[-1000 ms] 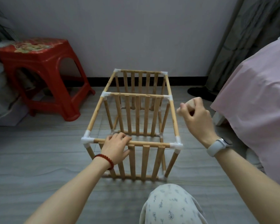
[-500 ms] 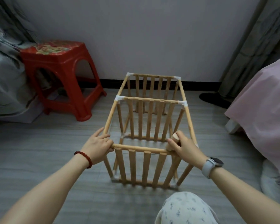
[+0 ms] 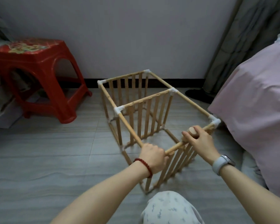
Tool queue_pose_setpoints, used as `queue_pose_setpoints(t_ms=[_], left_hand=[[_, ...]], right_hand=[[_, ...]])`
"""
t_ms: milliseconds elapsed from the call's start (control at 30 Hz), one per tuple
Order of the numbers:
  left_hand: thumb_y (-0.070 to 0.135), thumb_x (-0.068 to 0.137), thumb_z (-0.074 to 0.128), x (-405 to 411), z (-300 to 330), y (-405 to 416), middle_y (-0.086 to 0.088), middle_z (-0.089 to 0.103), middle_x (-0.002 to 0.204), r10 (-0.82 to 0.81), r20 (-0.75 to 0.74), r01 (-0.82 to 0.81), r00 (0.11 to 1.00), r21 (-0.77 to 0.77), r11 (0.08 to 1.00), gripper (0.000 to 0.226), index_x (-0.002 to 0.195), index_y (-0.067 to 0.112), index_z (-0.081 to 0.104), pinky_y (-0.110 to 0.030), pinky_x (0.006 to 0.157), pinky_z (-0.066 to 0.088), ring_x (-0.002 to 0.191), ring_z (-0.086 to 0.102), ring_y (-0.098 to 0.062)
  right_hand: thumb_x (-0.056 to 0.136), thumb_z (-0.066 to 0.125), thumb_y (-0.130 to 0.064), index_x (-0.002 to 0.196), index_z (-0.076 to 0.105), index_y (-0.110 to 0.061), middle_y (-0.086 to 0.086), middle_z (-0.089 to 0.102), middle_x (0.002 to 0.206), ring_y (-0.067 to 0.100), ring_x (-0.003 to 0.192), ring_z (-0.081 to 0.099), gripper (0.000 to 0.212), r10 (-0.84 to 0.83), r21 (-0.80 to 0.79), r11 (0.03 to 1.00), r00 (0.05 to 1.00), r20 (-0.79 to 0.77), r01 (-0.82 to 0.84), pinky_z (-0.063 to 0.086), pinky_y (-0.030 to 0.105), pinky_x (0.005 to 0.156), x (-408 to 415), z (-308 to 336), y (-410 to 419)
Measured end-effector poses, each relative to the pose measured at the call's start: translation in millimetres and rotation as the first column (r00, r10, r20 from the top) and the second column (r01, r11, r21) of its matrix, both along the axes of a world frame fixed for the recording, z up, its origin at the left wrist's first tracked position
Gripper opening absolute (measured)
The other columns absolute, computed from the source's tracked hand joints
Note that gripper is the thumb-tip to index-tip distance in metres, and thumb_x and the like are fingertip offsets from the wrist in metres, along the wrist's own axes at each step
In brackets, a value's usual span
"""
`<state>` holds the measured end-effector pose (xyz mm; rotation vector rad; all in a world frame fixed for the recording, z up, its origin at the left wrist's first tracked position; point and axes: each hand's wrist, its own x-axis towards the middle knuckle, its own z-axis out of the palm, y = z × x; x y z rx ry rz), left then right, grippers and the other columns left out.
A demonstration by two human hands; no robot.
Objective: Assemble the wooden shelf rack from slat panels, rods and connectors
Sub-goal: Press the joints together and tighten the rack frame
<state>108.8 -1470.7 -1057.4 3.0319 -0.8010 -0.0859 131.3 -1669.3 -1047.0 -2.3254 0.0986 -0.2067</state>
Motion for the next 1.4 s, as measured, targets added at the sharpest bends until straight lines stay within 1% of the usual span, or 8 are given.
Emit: queue_pose_setpoints(t_ms=[167, 467, 667, 833, 933, 1100, 1267, 1400], left_hand=[[0.060, 0.095, 0.027, 38.0, 8.7, -44.7, -0.002, 0.065, 0.078, -0.154, -0.190, 0.133, 0.969, -0.118, 0.984, 0.055, 0.092, 0.019, 0.064, -0.031, 0.067, 0.037, 0.071, 0.058, -0.022], [0.059, 0.095, 0.017, 76.0, -3.0, 28.9, 0.006, 0.057, 0.096, -0.283, 0.031, 0.278, 0.959, 0.120, 0.953, 0.054, 0.107, 0.024, 0.056, -0.029, 0.090, 0.034, 0.094, 0.052, -0.016], [0.058, 0.096, 0.018, 49.6, -10.2, 10.4, 0.002, 0.057, 0.095, -0.119, 0.111, 0.109, 0.987, 0.096, 0.989, 0.051, 0.098, 0.020, 0.053, -0.031, 0.088, 0.032, 0.094, 0.053, -0.020], [0.060, 0.095, 0.018, 30.4, -14.8, -32.8, -0.002, 0.062, 0.100, 0.071, 0.110, -0.077, 0.991, 0.048, 0.996, 0.054, 0.098, 0.019, 0.053, -0.036, 0.080, 0.029, 0.094, 0.053, -0.024], [0.057, 0.096, 0.017, 27.6, -16.6, -43.2, -0.003, 0.062, 0.101, 0.118, 0.105, -0.120, 0.987, 0.014, 0.993, 0.053, 0.099, 0.019, 0.053, -0.036, 0.077, 0.028, 0.093, 0.054, -0.025], [0.053, 0.098, 0.015, 31.1, -17.2, -34.2, -0.001, 0.060, 0.102, 0.089, 0.122, -0.090, 0.989, 0.005, 0.996, 0.049, 0.101, 0.020, 0.051, -0.036, 0.075, 0.025, 0.092, 0.053, -0.024], [0.054, 0.098, 0.014, 32.8, -17.8, -33.6, 0.001, 0.060, 0.097, 0.097, 0.111, -0.096, 0.989, -0.012, 0.995, 0.049, 0.097, 0.021, 0.051, -0.036, 0.075, 0.027, 0.088, 0.053, -0.022], [0.054, 0.098, 0.015, 33.7, -18.9, -32.0, 0.002, 0.061, 0.098, 0.105, 0.097, -0.103, 0.990, -0.024, 0.994, 0.049, 0.099, 0.022, 0.051, -0.036, 0.075, 0.026, 0.089, 0.053, -0.021]], right_hand=[[0.080, 0.069, -0.043, 0.073, 0.053, -0.019, -0.005, 0.061, 0.067, 0.014, 0.067, 0.058, 0.029, -0.103, 0.079, 0.992, 0.995, 0.010, 0.102, 0.046, 0.035, 0.059, -10.3, 5.1, -40.2], [0.090, 0.053, -0.046, 0.092, 0.049, -0.022, -0.003, 0.060, 0.084, 0.010, 0.074, 0.058, 0.025, -0.059, 0.168, 0.983, 0.994, -0.089, 0.074, 0.042, 0.024, 0.055, -12.4, -2.7, -36.8], [0.092, 0.052, -0.044, 0.102, 0.039, -0.022, -0.007, 0.058, 0.077, 0.017, 0.069, 0.059, 0.027, 0.038, -0.148, 0.987, 0.991, -0.126, -0.056, 0.044, 0.033, 0.059, -17.1, 19.8, -39.2], [0.093, 0.046, -0.045, 0.094, 0.032, -0.026, -0.017, 0.042, 0.061, 0.017, 0.052, 0.044, 0.024, 0.041, -0.386, 0.920, 0.966, 0.254, 0.063, 0.030, 0.029, 0.049, -4.9, 89.1, -53.7], [0.093, 0.041, -0.050, 0.099, 0.034, -0.026, -0.017, 0.042, 0.061, -0.005, 0.050, 0.047, 0.025, -0.163, -0.106, 0.957, 0.805, 0.570, 0.269, 0.024, 0.018, 0.047, -9.7, 99.9, -51.6], [0.096, 0.042, -0.039, 0.094, 0.037, -0.016, 0.006, 0.060, 0.075, 0.026, 0.066, 0.059, 0.024, -0.125, -0.248, 0.963, 0.990, -0.068, 0.105, 0.048, 0.041, 0.060, -35.2, 15.9, -34.1], [0.095, 0.043, -0.043, 0.095, 0.035, -0.021, -0.013, 0.050, 0.066, -0.002, 0.055, 0.052, 0.024, -0.197, -0.019, 0.970, 0.835, 0.514, 0.241, 0.033, 0.022, 0.045, 0.4, 65.6, -44.5], [0.096, 0.035, -0.042, 0.107, 0.041, -0.017, -0.008, 0.052, 0.066, 0.017, 0.056, 0.055, 0.027, 0.022, -0.417, 0.909, 1.000, 0.013, -0.015, 0.041, 0.032, 0.050, -35.9, 26.8, -4.2]])
